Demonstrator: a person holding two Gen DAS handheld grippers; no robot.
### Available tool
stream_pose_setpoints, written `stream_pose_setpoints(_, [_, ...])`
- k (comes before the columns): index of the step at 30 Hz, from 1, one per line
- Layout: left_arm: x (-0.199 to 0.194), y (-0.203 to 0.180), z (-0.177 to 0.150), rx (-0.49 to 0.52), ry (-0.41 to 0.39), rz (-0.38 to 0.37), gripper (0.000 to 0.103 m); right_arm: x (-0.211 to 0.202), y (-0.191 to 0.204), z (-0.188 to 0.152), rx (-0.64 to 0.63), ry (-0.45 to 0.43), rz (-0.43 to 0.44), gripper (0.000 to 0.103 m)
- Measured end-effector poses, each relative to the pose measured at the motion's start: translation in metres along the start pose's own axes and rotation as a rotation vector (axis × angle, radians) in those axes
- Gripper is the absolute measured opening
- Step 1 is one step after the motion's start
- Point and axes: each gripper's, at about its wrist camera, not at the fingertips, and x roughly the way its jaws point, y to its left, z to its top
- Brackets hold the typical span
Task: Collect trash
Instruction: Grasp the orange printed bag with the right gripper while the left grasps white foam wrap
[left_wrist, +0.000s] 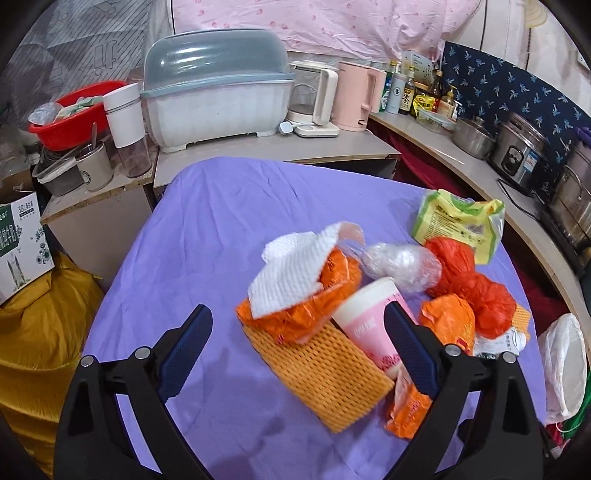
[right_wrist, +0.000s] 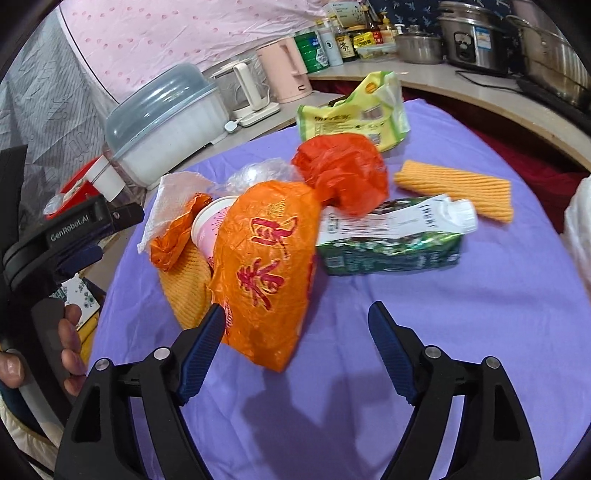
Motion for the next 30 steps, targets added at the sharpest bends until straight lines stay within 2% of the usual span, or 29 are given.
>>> stream_pose_setpoints(13, [0.054, 0.007, 0.021, 0.021, 0.041, -0.02, 0.089, 0.055, 0.016, 0.005, 0.025, 0.056, 0.011, 0.077])
stream_pose_setpoints(15, [0.06, 0.01, 0.021, 0.008, 0.051, -0.035, 0.086, 0.058, 0.017, 0.004, 0.022, 0.06, 0.012, 0.068])
stream_pose_setpoints(17, [0.066, 0.012, 0.022, -0.002, 0.067, -0.053, 0.071, 0.057, 0.016, 0.003, 0.016, 0.063, 0.018, 0.059])
stream_pose_setpoints(18, [0.068, 0.013, 0.022, -0.006, 0.08, -0.067, 0.067, 0.057, 0.017, 0.003, 0.014, 0.063, 0.023, 0.052])
stream_pose_setpoints(20, [0.069, 0.013, 0.021, -0.016, 0.089, -0.085, 0.049, 0.056, 0.017, 0.002, 0.012, 0.066, 0.031, 0.046])
stream_pose_setpoints(22, [0.067, 0.013, 0.02, -0.016, 0.086, -0.096, 0.039, 0.054, 0.016, 0.002, 0.012, 0.064, 0.04, 0.039])
stream_pose_setpoints(23, [0.064, 0.012, 0.02, -0.014, 0.082, -0.102, 0.028, 0.053, 0.016, 0.001, 0.013, 0.064, 0.044, 0.035])
stream_pose_setpoints(24, [0.062, 0.011, 0.02, -0.013, 0.079, -0.105, 0.023, 0.051, 0.016, 0.001, 0.011, 0.063, 0.047, 0.032])
stream_pose_setpoints(26, [0.056, 0.01, 0.02, -0.017, 0.071, -0.111, 0.017, 0.045, 0.016, 0.0, 0.003, 0.055, 0.047, 0.03])
stream_pose_setpoints(30, [0.035, 0.006, 0.022, -0.023, 0.038, -0.13, 0.013, 0.027, 0.015, 0.001, -0.008, 0.025, 0.054, 0.029])
